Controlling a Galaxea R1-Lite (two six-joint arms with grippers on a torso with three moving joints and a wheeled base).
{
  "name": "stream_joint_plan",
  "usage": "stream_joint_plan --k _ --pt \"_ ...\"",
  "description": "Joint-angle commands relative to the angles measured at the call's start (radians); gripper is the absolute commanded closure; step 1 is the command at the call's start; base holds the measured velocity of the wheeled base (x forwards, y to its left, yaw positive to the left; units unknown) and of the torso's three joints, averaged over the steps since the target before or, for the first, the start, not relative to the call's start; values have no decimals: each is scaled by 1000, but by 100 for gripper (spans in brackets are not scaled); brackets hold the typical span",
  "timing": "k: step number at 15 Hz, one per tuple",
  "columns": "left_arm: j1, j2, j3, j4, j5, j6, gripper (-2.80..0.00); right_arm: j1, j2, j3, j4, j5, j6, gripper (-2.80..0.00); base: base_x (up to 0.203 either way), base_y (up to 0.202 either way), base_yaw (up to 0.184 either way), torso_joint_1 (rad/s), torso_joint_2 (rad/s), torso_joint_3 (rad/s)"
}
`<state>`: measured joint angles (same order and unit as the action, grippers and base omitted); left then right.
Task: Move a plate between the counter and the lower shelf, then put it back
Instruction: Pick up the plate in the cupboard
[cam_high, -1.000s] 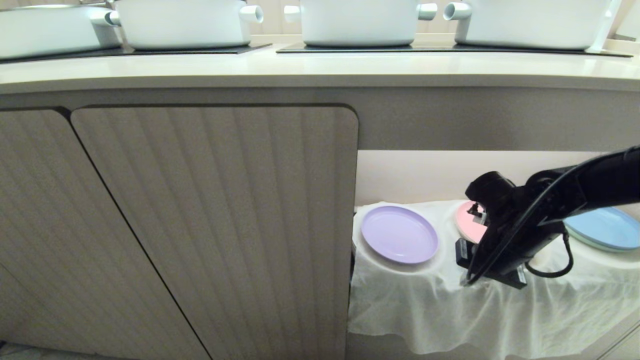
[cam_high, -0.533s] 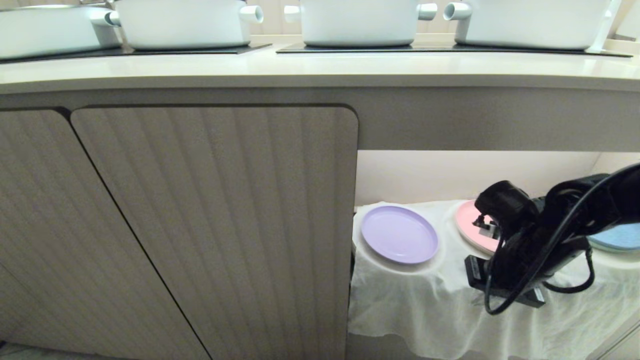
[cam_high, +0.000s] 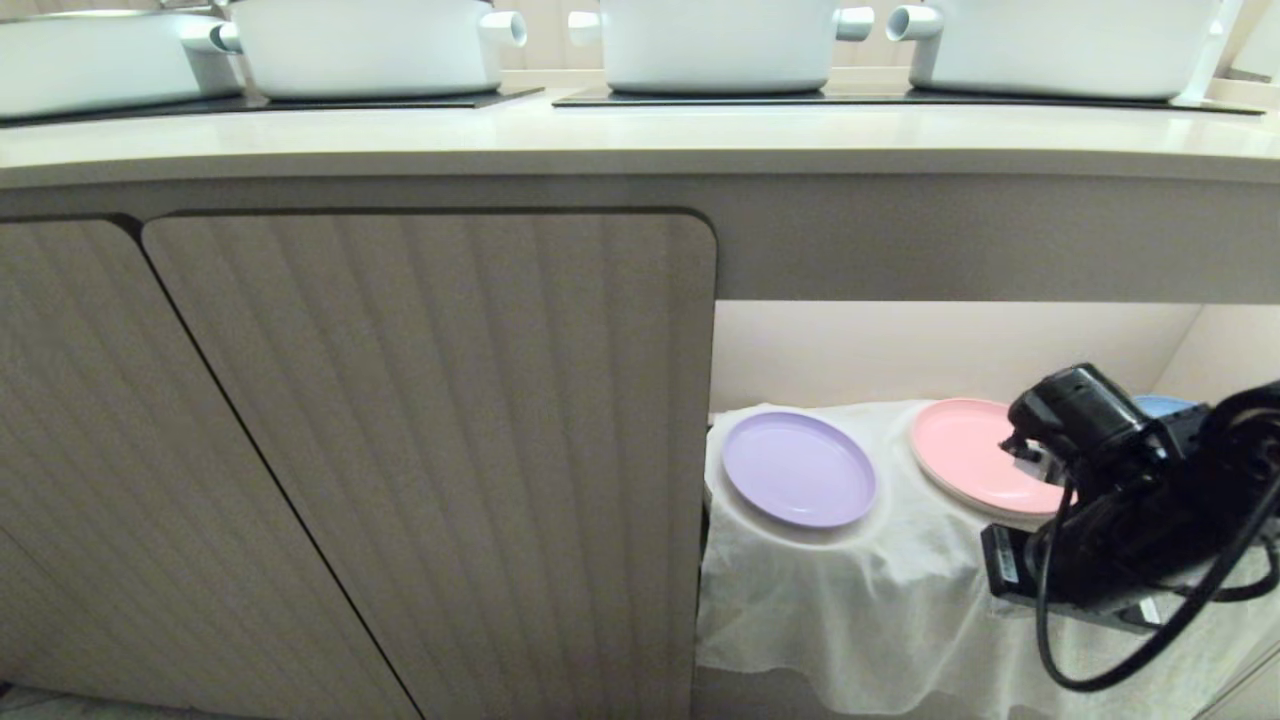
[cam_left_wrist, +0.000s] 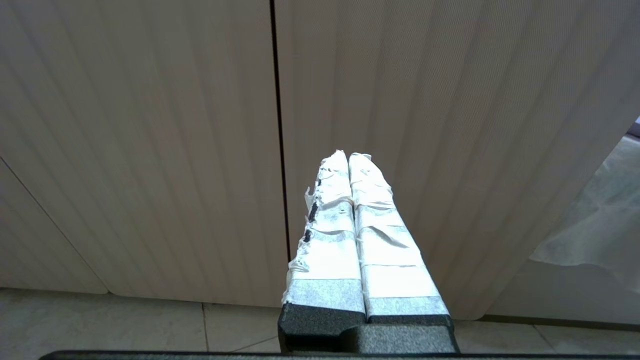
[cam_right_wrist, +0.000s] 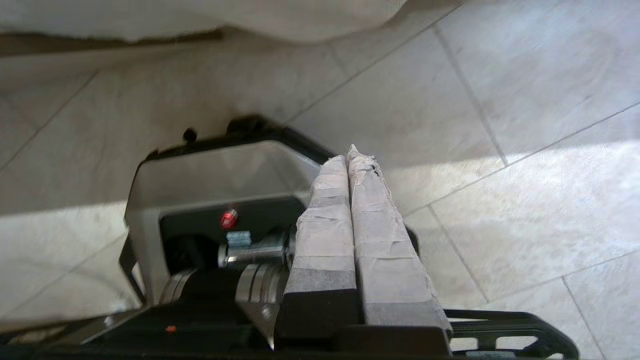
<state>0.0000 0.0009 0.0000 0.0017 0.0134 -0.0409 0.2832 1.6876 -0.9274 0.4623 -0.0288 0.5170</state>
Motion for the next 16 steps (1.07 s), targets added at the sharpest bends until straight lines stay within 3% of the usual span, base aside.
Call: stream_joint_plan --k 1,6,12,16 --pt "1 1 0 0 0 -1 0 -4 -81 49 -27 -21 7 0 0 0 0 0 0 0" --pt "1 1 0 0 0 -1 0 -124 -216 223 -181 -40 -23 0 0 0 0 0 0 0" --pt "1 1 0 0 0 -1 0 -391 -451 531 -455 24 -248 0 0 0 0 0 0 0" --pt "2 1 0 0 0 -1 0 -435 -578 604 -507 35 -311 0 0 0 0 0 0 0"
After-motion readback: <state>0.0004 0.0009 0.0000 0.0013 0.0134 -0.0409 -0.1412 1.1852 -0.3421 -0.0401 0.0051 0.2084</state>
